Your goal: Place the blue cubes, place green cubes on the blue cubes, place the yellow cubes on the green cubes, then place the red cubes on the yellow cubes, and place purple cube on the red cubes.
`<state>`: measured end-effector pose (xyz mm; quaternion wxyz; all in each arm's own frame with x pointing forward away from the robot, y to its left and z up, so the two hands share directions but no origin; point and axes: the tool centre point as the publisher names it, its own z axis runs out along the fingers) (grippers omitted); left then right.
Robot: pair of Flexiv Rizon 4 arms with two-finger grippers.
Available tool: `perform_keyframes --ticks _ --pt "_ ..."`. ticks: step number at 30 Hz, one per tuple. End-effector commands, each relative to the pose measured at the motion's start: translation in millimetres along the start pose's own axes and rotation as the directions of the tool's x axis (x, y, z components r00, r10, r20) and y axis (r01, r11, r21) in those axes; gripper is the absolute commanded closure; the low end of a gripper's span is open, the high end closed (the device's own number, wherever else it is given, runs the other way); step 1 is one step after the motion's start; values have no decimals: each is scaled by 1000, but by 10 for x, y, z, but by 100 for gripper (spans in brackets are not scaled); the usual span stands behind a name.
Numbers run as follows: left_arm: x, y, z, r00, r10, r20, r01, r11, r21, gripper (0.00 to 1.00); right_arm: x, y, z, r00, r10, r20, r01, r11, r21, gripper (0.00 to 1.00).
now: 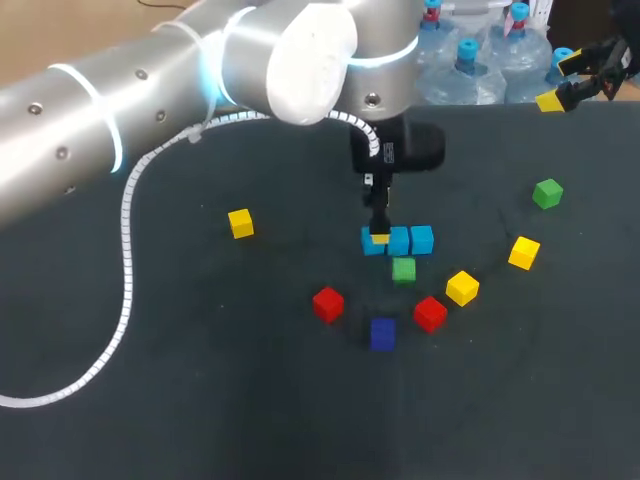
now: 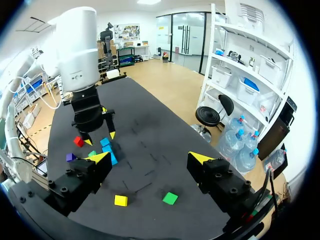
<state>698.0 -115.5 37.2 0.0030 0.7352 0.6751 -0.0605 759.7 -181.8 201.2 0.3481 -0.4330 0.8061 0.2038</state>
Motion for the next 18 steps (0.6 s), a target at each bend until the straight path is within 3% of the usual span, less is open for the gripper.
perform_keyframes --ticks 1,6,11,18 --pt "-9 44 -20 1000 0 -5 0 1000 9 0 3 4 0 1000 0 1 0 1000 1 0" --pt "-70 -20 -106 999 43 -34 -42 999 6 0 3 4 0 1000 0 1 0 1000 1 0" --pt "-169 -154 -110 994 81 -75 -74 993 89 0 3 4 0 1000 0 1 0 1000 1 0" --pt "-116 -327 -63 988 73 -137 -53 988 145 0 3 4 0 1000 0 1 0 1000 1 0"
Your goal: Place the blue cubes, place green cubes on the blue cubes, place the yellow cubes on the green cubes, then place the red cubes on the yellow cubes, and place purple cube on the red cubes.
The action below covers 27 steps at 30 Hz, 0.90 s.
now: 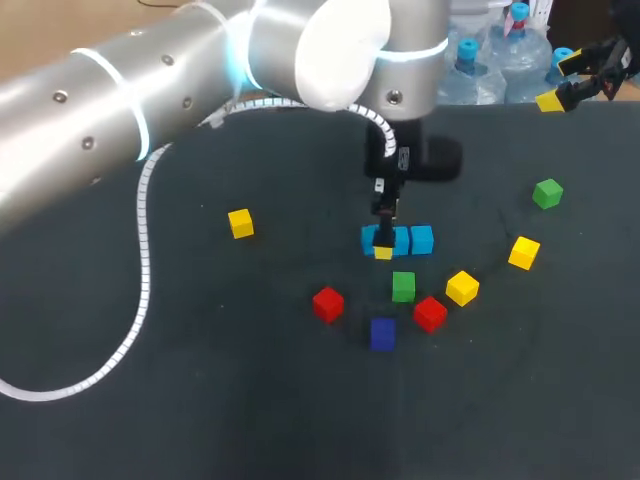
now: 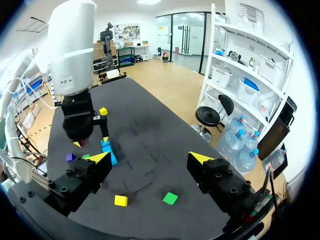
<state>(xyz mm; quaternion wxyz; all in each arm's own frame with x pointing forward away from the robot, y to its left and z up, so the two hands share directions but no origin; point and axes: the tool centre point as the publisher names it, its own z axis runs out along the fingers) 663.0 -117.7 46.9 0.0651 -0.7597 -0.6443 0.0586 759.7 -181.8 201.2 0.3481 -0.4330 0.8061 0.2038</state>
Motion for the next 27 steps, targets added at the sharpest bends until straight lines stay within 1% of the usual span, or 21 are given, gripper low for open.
perform_keyframes --ticks 1,5,9,12,17,20,25,27 --pt "-47 -20 -14 999 -14 -49 16 999 38 0 3 4 0 1000 0 1 0 1000 1 0" --pt "-21 -223 -29 998 -48 -33 49 999 11 0 3 4 0 1000 0 1 0 1000 1 0" --pt "-2 -393 4 994 -109 -7 108 994 -18 0 3 4 0 1000 0 1 0 1000 1 0" --pt "-11 -501 31 991 -135 11 135 990 -30 0 3 4 0 1000 0 1 0 1000 1 0" --pt "-62 -648 105 987 -160 2 160 986 -48 0 3 4 0 1000 0 1 0 1000 1 0" --pt "-105 -676 170 985 -170 -15 169 983 -78 0 3 4 0 1000 0 1 0 1000 1 0" --pt "-219 -609 237 982 -187 -20 182 972 -150 0 3 4 0 1000 0 1 0 1000 1 0" --pt "-273 -580 258 984 -179 -13 175 970 -169 0 3 4 0 1000 0 1 0 1000 1 0"
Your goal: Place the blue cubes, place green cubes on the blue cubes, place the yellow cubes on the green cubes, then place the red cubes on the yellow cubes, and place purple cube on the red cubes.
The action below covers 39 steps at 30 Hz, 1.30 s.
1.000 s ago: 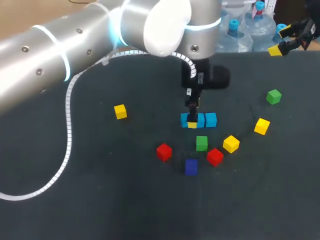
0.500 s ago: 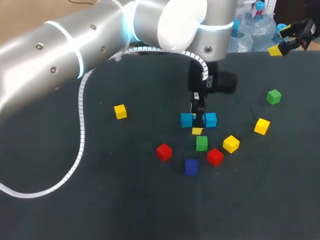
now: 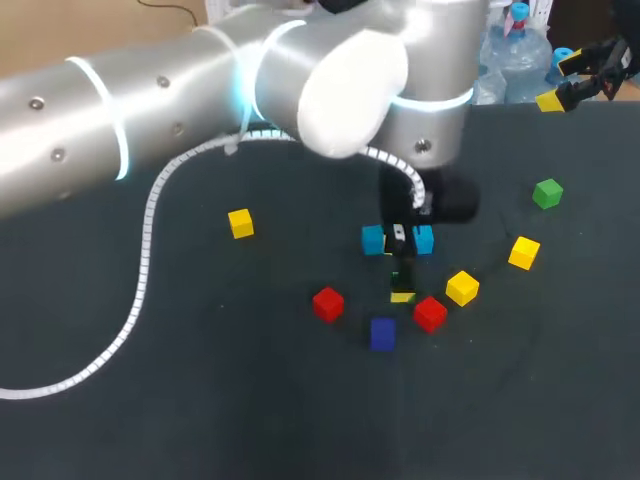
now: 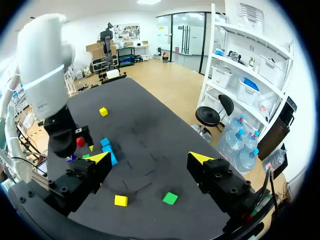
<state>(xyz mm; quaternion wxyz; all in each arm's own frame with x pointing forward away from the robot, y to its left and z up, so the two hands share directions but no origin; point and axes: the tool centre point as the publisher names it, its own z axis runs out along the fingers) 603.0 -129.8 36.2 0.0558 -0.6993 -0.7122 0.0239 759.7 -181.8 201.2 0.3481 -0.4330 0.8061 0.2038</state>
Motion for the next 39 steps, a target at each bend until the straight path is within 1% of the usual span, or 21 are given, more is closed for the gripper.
perform_keyframes --ticks 1,8,14,19,20,22,24,25,26,28,30,34,36,38,39 --pt "-73 -50 49 1000 7 8 -6 993 -119 0 3 4 0 1000 0 1 0 1000 1 0" --pt "-126 -33 142 1000 27 9 -26 989 -145 0 3 4 0 1000 0 1 0 1000 1 0" --pt "-100 -20 242 999 38 17 -36 990 -135 0 3 4 0 1000 0 1 0 1000 1 0" --pt "-40 22 323 999 38 16 -36 991 -126 0 3 4 0 1000 0 1 0 1000 1 0" --pt "-29 28 333 999 38 14 -36 992 -125 11 3 4 0 1000 0 1 0 1000 1 0" --pt "-7 46 345 999 37 10 -35 992 -124 26 3 4 0 1000 0 1 0 1000 1 0" --pt "8 60 351 999 35 9 -34 992 -122 31 3 4 0 1000 0 1 0 1000 1 0" --pt "16 67 354 999 34 8 -32 992 -122 47 3 4 0 1000 0 1 0 1000 1 0" --pt "20 70 355 999 32 8 -31 992 -121 58 3 4 0 1000 0 1 0 1000 1 0" --pt "27 76 349 999 32 8 -31 992 -122 76 3 4 0 1000 0 1 0 1000 1 0" --pt "30 81 343 999 34 10 -33 992 -123 84 3 4 0 1000 0 1 0 1000 1 0" --pt "16 91 326 999 47 16 -45 992 -120 97 3 4 0 1000 0 1 0 1000 1 0" --pt "6 91 313 998 54 20 -51 991 -120 97 3 4 0 1000 0 1 0 1000 1 0" --pt "-1 90 305 998 60 23 -57 991 -120 100 3 4 0 1000 0 1 0 1000 1 0" --pt "-2 90 304 998 61 23 -58 991 -119 100 3 4 0 1000 0 1 0 1000 1 0"
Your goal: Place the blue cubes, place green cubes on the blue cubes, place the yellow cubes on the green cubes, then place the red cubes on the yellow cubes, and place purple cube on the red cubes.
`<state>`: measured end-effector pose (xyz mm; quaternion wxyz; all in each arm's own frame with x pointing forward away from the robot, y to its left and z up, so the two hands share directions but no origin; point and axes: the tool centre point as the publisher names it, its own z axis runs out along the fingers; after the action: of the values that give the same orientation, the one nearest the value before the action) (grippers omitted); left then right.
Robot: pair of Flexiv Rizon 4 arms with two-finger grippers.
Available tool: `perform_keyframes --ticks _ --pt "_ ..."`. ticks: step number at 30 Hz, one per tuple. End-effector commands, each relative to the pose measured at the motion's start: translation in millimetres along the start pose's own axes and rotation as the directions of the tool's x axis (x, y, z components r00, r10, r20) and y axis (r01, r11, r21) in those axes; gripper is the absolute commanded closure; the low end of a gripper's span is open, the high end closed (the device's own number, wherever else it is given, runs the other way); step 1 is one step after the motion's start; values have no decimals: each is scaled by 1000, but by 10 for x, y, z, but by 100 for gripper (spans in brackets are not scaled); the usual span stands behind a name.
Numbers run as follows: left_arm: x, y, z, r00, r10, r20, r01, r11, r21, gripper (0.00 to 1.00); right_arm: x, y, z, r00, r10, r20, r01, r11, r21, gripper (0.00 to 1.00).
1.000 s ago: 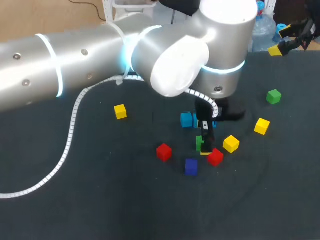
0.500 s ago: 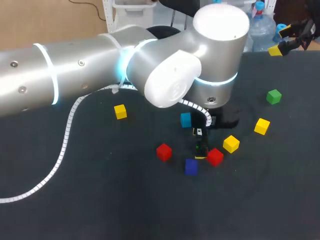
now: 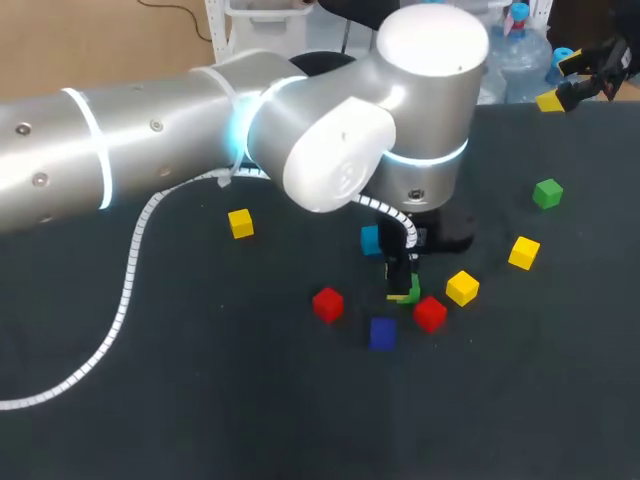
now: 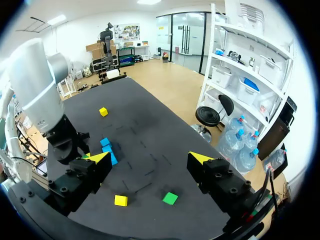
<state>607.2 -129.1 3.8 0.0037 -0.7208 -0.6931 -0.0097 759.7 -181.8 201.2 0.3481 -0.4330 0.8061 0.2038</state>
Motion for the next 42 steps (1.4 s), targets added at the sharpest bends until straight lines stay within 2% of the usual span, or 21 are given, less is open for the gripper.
perform_keyframes --ticks 1,11,19,24,28,32,38,42 --pt "6 14 -11 1000 5 3 -5 1000 5 100 3 4 0 1000 0 1 0 1000 1 0" --pt "24 19 -83 1000 22 -19 -22 1000 20 100 3 4 0 1000 0 1 0 1000 1 0" --pt "322 -14 -334 1000 -10 -22 12 998 64 100 3 4 0 1000 0 1 0 1000 1 0" --pt "498 96 -367 998 -54 -42 56 997 60 100 3 4 0 1000 0 1 0 1000 1 0" --pt "542 194 -416 998 -55 -43 57 997 47 100 3 4 0 1000 0 1 0 1000 1 0" --pt "511 326 -490 999 -21 -26 22 999 36 100 3 4 0 1000 0 1 0 1000 1 0" --pt "349 550 -644 998 64 -23 -64 998 26 100 3 4 0 1000 0 1 0 1000 1 0" --pt "327 662 -607 995 94 -31 -93 995 28 100 3 4 0 1000 0 1 0 1000 1 0"
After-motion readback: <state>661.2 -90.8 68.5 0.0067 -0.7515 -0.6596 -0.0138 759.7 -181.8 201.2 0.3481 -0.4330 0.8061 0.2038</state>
